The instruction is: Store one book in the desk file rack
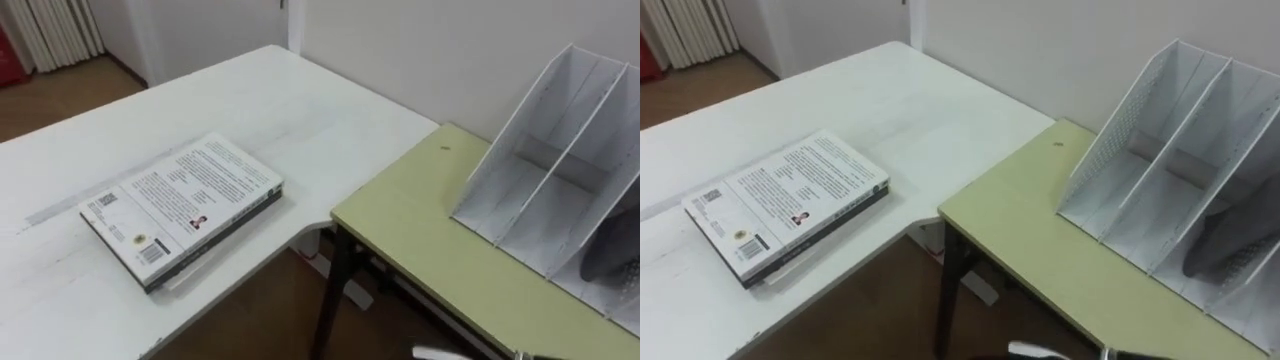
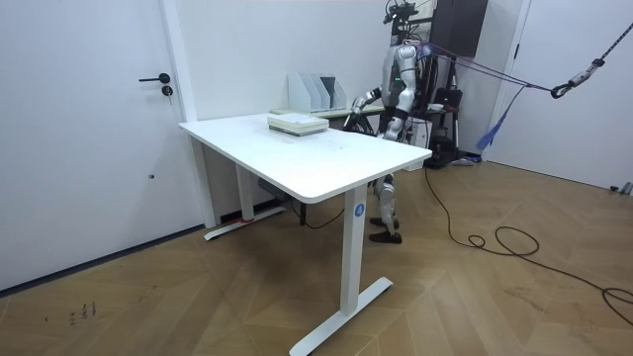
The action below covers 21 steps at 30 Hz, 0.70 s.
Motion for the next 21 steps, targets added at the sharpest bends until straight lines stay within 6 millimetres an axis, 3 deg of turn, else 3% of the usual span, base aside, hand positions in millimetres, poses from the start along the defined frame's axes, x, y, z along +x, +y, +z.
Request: {"api": "queuePosePath", "payload": {"k": [3, 7, 8, 12, 14, 18, 21], "left_arm": [[-3, -4, -2, 183, 62, 302, 0], [-9, -11, -5, 269, 148, 724, 0], [-11, -12, -6, 231, 163, 919, 0], [-19, -13, -8, 245, 374, 1100, 0], [-27, -15, -9, 188, 469, 1488, 0], [-38, -14, -10, 365, 843, 1317, 0], [-48, -13, -11, 415, 1130, 1476, 0]], "right_arm": [[-28, -13, -30, -1030, 893, -787, 0], [-54, -43, -53, -2013, 1242, -2883, 0], [-64, -48, -58, -2156, 1409, -3499, 0], [-84, -57, -68, -2507, 1448, -5043, 0], [-100, -64, -73, -2811, 1599, -6022, 0], [-135, -70, -79, -3888, 2617, -6028, 0], [-164, -61, -85, -4105, 3798, -6094, 0]], "waist": [[-12, 145, 39], [-124, 313, -68], [-128, 348, -44], [-155, 339, -27], [-393, 411, -8], [-656, 512, -12], [-835, 498, -11]], "left_leg": [[-32, -9, 7, -37, -9, 14], [-8, -69, -37, -18, 4, 42], [4, -67, -19, 14, 4, 42], [-5, -67, -12, 33, 6, 38], [47, -115, -47, 47, 6, 42], [218, -162, -73, -5, 5, 53], [268, -149, -72, -62, 5, 51]], "right_leg": [[20, -23, -21, -7, -2, 3], [198, -59, -119, -189, -6, 15], [255, -52, -122, -231, -7, 17], [304, -38, -110, -335, -8, 19], [432, -63, -152, -361, -45, 82], [618, -66, -104, -332, -164, 131], [625, -107, -86, -285, -229, 96]], "base": [[6], [10], [12], [4], [18], [18], [1]]}}
